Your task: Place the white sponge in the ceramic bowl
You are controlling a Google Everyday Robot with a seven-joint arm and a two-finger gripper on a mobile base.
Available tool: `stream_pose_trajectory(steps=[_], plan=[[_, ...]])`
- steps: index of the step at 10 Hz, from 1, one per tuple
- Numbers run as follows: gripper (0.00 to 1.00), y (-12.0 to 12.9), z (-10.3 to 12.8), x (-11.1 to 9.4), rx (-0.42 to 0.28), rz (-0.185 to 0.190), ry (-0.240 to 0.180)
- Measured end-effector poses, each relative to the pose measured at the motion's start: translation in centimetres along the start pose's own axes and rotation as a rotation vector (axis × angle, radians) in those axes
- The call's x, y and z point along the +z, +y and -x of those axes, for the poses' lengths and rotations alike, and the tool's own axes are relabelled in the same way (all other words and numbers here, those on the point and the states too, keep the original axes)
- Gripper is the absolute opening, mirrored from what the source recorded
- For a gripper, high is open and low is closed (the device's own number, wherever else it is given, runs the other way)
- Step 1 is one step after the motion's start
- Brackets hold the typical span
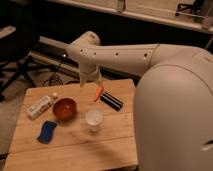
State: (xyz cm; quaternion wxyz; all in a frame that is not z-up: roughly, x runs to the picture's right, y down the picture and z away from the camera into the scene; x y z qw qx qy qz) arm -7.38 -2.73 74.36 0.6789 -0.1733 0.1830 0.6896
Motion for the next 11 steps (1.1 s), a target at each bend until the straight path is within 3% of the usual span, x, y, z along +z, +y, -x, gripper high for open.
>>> stream_pose_trajectory(steps=[7, 9, 10, 11], plan=[[0.65, 0.0, -0.1, 0.0, -0.001, -0.001, 0.001], [0.65, 0.9, -1.3, 0.1, -0.016, 0.004, 0.004], [0.65, 5.1, -6.4, 0.7, -0.074, 0.021, 0.041], [0.65, 7.4, -9.5, 1.2, -0.107, 0.03, 0.07]])
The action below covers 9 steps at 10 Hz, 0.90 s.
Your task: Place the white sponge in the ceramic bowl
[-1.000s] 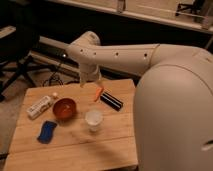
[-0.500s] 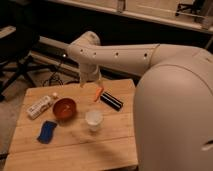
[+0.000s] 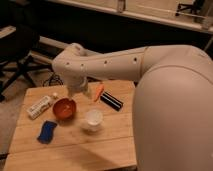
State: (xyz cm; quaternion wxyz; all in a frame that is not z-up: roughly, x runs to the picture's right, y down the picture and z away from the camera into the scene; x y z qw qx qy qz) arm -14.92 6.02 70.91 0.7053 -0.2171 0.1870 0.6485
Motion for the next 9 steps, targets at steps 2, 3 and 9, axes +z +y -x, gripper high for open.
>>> stream_pose_trajectory(steps=[2, 3, 9], plan=[[0.65, 3.9, -3.7, 1.3, -0.036, 0.033, 0.048], [0.65, 6.0, -5.4, 2.1, -0.054, 0.049, 0.071], [0.65, 14.3, -11.1, 8.8, -0.087, 0.103, 0.174]])
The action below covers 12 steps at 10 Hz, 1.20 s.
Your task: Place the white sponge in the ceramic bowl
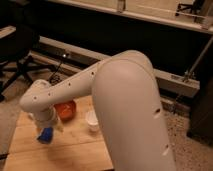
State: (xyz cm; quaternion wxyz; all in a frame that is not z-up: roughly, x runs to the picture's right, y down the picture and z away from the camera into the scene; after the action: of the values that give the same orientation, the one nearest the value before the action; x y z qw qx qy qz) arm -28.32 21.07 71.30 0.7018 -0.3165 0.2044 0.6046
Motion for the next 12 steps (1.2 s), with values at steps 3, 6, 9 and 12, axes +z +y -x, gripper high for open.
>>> stream_pose_trajectory(steps=[3, 6, 9, 12], plan=[[0.65, 2.1, 0.2, 2.9, 0.008, -0.003, 0.006], [0.65, 2.8, 0.7, 3.2, 0.014, -0.002, -0.007], [0.65, 2.9, 0.6, 3.2, 0.013, -0.003, -0.007], [0.65, 3.3, 0.8, 3.5, 0.006, -0.005, -0.005]])
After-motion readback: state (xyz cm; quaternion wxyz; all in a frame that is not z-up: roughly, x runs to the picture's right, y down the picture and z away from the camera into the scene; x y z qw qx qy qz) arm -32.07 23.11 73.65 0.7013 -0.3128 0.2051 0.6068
